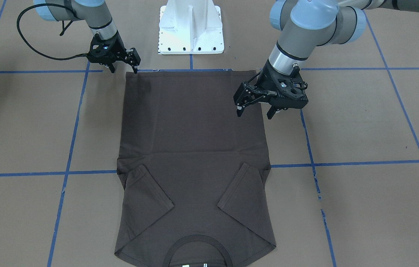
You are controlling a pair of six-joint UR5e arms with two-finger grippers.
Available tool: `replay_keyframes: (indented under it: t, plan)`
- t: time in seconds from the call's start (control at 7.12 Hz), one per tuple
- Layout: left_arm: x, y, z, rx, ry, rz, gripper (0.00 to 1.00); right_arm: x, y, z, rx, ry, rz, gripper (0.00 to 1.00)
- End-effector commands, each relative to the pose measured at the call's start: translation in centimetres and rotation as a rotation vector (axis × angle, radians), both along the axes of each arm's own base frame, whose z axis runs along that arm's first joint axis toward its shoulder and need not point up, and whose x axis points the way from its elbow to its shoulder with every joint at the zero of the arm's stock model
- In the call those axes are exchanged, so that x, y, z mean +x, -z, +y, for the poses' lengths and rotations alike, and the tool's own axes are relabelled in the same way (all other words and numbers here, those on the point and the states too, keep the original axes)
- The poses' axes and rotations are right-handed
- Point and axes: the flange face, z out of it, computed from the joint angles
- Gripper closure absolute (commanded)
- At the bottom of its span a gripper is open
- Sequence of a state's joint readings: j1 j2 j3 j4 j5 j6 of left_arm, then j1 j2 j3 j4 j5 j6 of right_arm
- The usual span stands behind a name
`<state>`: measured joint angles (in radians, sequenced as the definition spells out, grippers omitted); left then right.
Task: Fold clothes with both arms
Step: 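Move the left gripper down to the hem corner nearest the robot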
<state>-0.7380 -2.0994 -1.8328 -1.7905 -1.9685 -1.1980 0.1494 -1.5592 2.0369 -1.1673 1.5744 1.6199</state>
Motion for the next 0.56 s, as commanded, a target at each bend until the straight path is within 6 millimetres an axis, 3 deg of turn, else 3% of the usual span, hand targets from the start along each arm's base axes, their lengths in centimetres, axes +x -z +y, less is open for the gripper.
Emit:
replay_keyframes:
  t: [0.0,0.14,0.28,0.42]
  plan:
    - [0.25,-0.09,0.16,-0.001,-0.004,-0.001,0.00,-0.14,0.42,0.04,0.000,0.003,-0.009,0.33]
    - [0.40,-0.09,0.29,-0.001,-0.007,-0.001,0.00,-0.10,0.72,0.16,-0.007,0.012,-0.016,0.50]
    - [0.65,-0.25,0.43,-0.002,-0.011,-0.004,0.00,-0.13,0.65,0.19,-0.009,0.014,-0.015,0.60]
    - [0.76,-0.31,0.47,-0.005,-0.013,-0.004,0.00,-0.10,0.65,0.13,-0.010,0.014,-0.015,0.63]
